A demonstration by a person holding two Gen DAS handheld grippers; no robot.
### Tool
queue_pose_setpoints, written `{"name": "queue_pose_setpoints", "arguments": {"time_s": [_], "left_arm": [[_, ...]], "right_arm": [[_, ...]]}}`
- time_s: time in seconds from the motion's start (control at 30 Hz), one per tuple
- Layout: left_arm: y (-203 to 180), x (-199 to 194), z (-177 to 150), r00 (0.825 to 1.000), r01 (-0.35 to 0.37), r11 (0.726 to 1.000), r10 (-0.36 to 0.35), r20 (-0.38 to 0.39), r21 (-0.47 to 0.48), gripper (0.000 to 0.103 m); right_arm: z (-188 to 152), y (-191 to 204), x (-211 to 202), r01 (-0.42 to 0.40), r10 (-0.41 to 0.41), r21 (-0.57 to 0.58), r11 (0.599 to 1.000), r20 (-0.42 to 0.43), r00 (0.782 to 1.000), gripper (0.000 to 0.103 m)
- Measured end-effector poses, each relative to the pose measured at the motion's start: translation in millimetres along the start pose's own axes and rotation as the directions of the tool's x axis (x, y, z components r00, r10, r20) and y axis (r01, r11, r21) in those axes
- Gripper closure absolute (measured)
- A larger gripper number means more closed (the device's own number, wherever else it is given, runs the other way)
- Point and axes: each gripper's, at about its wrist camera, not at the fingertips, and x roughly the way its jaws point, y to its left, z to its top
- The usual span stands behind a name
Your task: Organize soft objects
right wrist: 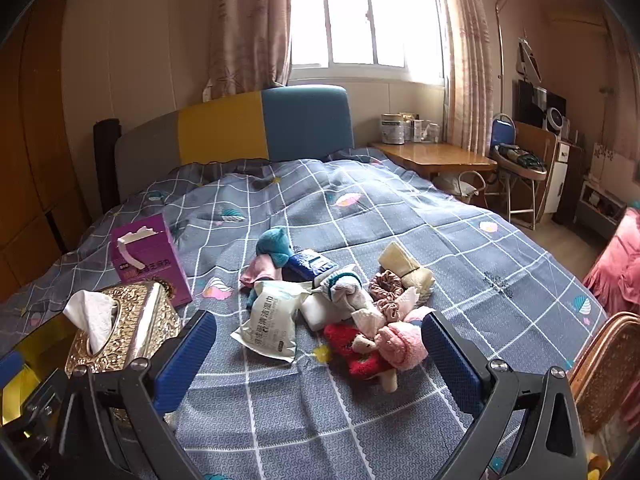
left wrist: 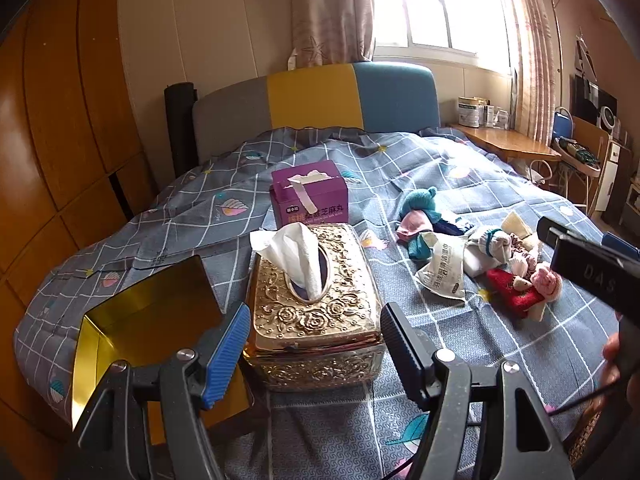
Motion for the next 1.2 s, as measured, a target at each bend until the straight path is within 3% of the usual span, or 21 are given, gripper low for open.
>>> {"name": "queue_pose_setpoints", "arguments": {"time_s": [0.17,0.23,0.3,0.37,0.53,0.63,0.73,0.83,1.2], "left_arm": [[-5,2,1,0.999,0.047,0.999,-0.046,-0.008,0.017,0.034],[-8,4,3,0.993,0.115,0.993,-0.115,-0.024,0.023,0.034],[-10,6,7,0.975,0.216,0.976,-0.215,-0.053,0.008,0.034],[-13,10,13,0.938,0.335,0.942,-0.336,-0.082,-0.025,0.032],[-34,18,30,0.922,0.38,0.925,-0.377,-0.081,0.024,0.031],[-47,39,41,0.893,0.435,0.901,-0.43,-0.137,0.007,0.027],[-66,68,46,0.884,0.426,0.905,-0.414,-0.217,0.009,0.026],[-90,98,46,0.883,0.4,0.916,-0.373,-0.283,0.042,0.028],[-153,200,56,0.884,0.338,0.931,-0.265,-0.385,0.137,0.03]], "right_arm": [[11,-22,16,0.024,-0.023,0.039,0.999,-0.011,1.0,0.0],[20,-34,26,0.04,-0.039,0.054,0.998,-0.017,0.999,0.0],[28,-48,37,0.055,-0.053,0.07,0.996,-0.022,0.998,0.0],[36,-62,51,0.08,-0.078,0.09,0.993,-0.026,0.997,0.0],[41,-100,90,0.123,-0.114,0.146,0.982,-0.068,0.991,0.0],[32,-119,103,0.131,-0.111,0.202,0.971,-0.106,0.988,0.0],[31,-131,108,0.095,-0.061,0.28,0.955,-0.126,0.99,0.0],[30,-129,108,0.072,-0.037,0.279,0.958,-0.129,0.991,0.0],[25,-139,118,0.002,0.065,0.371,0.929,-0.17,0.983,0.0]]}}
